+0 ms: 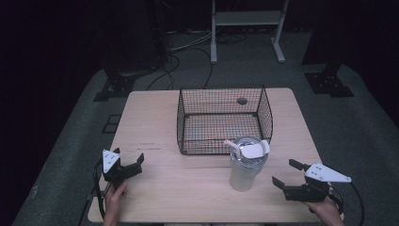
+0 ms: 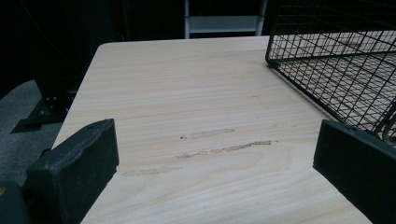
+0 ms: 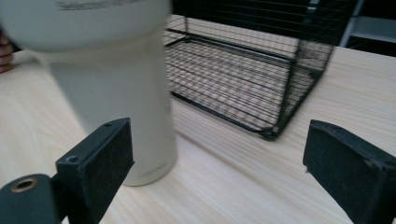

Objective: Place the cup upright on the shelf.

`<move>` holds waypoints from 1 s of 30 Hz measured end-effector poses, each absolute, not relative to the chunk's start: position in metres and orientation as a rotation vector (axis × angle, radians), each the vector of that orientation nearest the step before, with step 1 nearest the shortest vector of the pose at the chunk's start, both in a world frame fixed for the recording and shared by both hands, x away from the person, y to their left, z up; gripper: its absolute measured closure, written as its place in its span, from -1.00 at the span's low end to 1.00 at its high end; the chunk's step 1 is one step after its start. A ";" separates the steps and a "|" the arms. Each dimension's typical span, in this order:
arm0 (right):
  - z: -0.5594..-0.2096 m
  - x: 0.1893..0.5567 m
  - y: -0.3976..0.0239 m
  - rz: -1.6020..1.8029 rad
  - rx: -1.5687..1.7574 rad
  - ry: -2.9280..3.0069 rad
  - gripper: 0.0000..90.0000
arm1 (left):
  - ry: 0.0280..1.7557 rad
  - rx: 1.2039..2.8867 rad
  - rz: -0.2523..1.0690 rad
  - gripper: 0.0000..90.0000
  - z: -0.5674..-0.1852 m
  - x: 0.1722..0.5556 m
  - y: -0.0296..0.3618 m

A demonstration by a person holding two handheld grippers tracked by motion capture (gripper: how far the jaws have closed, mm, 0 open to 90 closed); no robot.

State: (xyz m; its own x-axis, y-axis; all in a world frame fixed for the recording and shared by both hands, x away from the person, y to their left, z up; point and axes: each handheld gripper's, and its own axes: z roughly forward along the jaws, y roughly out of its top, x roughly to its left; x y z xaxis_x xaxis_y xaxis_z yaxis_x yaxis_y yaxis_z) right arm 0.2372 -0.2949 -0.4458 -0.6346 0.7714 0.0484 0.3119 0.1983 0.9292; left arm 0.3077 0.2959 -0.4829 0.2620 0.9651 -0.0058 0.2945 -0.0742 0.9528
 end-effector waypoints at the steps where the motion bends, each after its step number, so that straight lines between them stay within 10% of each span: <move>1: -0.445 0.237 -0.293 1.432 0.997 2.058 -0.84 | 1.206 1.568 0.873 -1.00 -0.483 0.308 0.296; 30: -0.443 0.248 -0.238 1.482 0.797 2.220 -0.96 | 1.202 1.566 0.862 -1.00 -0.483 0.308 0.297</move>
State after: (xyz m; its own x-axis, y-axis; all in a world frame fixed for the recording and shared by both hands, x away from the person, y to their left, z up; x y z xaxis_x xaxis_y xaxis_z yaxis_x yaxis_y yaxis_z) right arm 0.2484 -0.2385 -0.4429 -0.7788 0.6271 0.0173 0.2564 0.2930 0.9211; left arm 0.3078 0.2968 -0.4829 0.2687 0.9631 -0.0142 0.2950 -0.0682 0.9531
